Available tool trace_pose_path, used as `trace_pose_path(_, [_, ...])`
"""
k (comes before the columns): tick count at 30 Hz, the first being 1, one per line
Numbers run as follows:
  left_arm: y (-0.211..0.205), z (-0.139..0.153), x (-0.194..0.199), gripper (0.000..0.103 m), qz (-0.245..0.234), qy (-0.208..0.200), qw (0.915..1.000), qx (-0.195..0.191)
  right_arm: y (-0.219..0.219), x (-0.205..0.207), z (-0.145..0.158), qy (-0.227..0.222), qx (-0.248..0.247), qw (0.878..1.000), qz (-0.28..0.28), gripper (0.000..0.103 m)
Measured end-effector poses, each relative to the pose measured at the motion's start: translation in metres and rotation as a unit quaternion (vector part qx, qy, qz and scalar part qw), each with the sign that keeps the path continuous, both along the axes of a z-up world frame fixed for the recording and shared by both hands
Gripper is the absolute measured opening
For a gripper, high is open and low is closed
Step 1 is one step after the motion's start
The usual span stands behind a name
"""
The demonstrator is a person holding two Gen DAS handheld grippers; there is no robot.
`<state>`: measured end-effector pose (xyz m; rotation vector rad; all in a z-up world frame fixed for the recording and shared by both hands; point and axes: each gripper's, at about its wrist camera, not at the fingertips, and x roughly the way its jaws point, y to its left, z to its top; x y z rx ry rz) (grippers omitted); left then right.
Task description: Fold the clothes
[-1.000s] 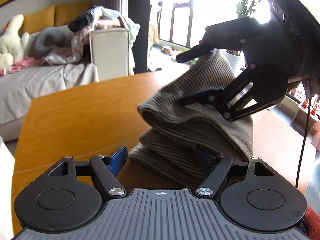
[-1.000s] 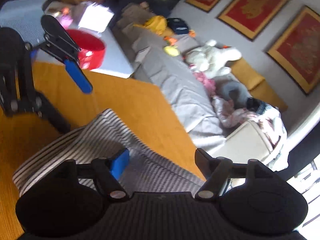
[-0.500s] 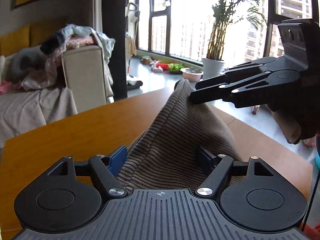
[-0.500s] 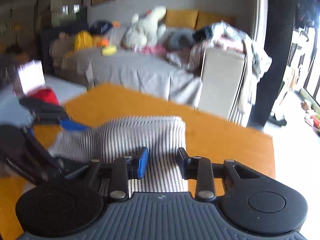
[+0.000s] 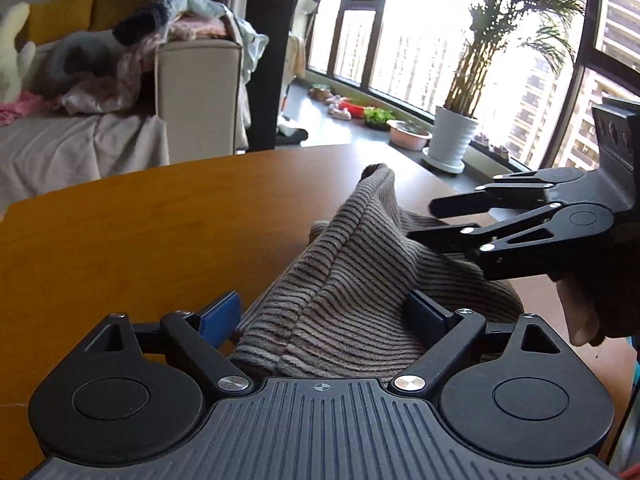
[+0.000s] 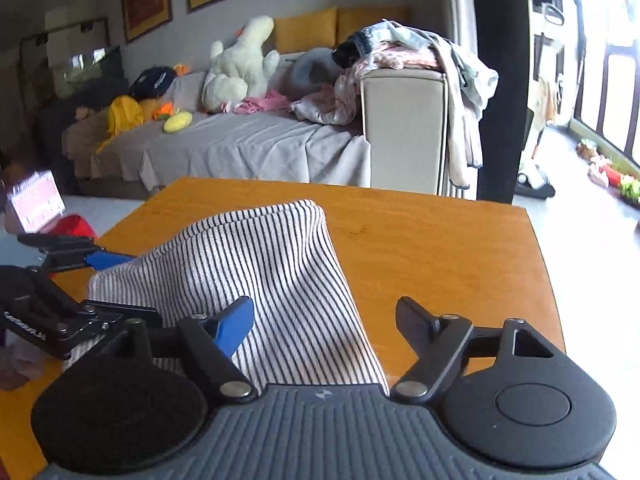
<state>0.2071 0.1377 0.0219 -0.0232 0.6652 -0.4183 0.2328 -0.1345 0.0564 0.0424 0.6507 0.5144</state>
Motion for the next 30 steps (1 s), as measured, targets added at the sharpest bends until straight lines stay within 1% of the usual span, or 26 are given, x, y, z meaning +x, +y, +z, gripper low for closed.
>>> trace_pose_path(2, [0.007, 0.002, -0.007, 0.097, 0.005, -0.001, 1.0, -0.005, -0.015, -0.008, -0.006, 0.041, 0.049, 0.998, -0.013, 0.079])
trace_pose_path(3, [0.01, 0.001, -0.01, 0.097, 0.006, 0.001, 1.0, -0.008, -0.021, -0.009, -0.012, 0.068, 0.077, 0.995, -0.017, 0.078])
trace_pose_path(4, [0.013, 0.0, -0.013, 0.097, 0.006, 0.005, 0.9999, -0.012, -0.024, -0.011, -0.019, 0.097, 0.107, 0.989, -0.017, 0.072])
trace_pose_path(5, [0.015, -0.002, -0.014, 0.096, 0.005, 0.011, 0.9998, -0.018, -0.025, -0.011, -0.026, 0.116, 0.13, 0.985, -0.017, 0.068])
trace_pose_path(6, [0.017, -0.004, -0.015, 0.095, 0.005, 0.018, 0.9995, -0.027, -0.025, -0.011, -0.032, 0.132, 0.151, 0.98, -0.016, 0.068])
trace_pose_path(7, [0.018, -0.006, -0.016, 0.094, 0.007, 0.026, 0.9989, -0.037, -0.024, -0.009, -0.035, 0.137, 0.156, 0.978, -0.015, 0.068])
trace_pose_path(10, [0.019, -0.012, -0.021, 0.091, 0.016, 0.047, 0.9965, -0.068, -0.01, 0.002, -0.035, 0.11, 0.123, 0.986, -0.002, 0.068])
trace_pose_path(13, [0.011, -0.014, -0.032, 0.09, 0.024, 0.05, 0.9955, -0.077, 0.006, 0.015, -0.029, 0.068, 0.077, 0.995, 0.012, 0.068])
trace_pose_path(15, [0.003, -0.013, -0.041, 0.09, 0.025, 0.053, 0.9947, -0.084, 0.021, 0.016, -0.02, 0.016, 0.02, 0.999, 0.02, 0.068])
trace_pose_path(17, [-0.01, -0.014, -0.05, 0.091, 0.019, 0.057, 0.9936, -0.096, 0.035, 0.016, -0.011, -0.037, -0.038, 0.998, 0.026, 0.068])
trace_pose_path(19, [-0.025, -0.015, -0.061, 0.093, -0.001, 0.063, 0.9918, -0.111, 0.046, 0.013, 0.0, -0.08, -0.087, 0.993, 0.027, 0.069])
trace_pose_path(21, [-0.047, -0.019, -0.072, 0.093, -0.042, 0.069, 0.99, -0.115, 0.047, 0.006, 0.011, -0.098, -0.097, 0.99, 0.026, 0.069])
trace_pose_path(24, [-0.077, -0.02, -0.09, 0.093, -0.098, 0.055, 0.9888, -0.097, 0.041, -0.021, 0.025, -0.127, -0.095, 0.987, 0.04, 0.077])
trace_pose_path(26, [-0.08, -0.015, -0.096, 0.093, -0.105, 0.041, 0.9898, -0.087, 0.036, -0.043, 0.032, -0.147, -0.093, 0.983, 0.052, 0.081])
trace_pose_path(28, [-0.066, -0.01, -0.097, 0.094, -0.091, 0.033, 0.9912, -0.09, 0.034, -0.065, 0.033, -0.165, -0.096, 0.979, 0.067, 0.082])
trace_pose_path(30, [-0.048, -0.006, -0.097, 0.094, -0.072, 0.026, 0.9926, -0.095, 0.037, -0.089, 0.029, -0.181, -0.101, 0.974, 0.093, 0.083])
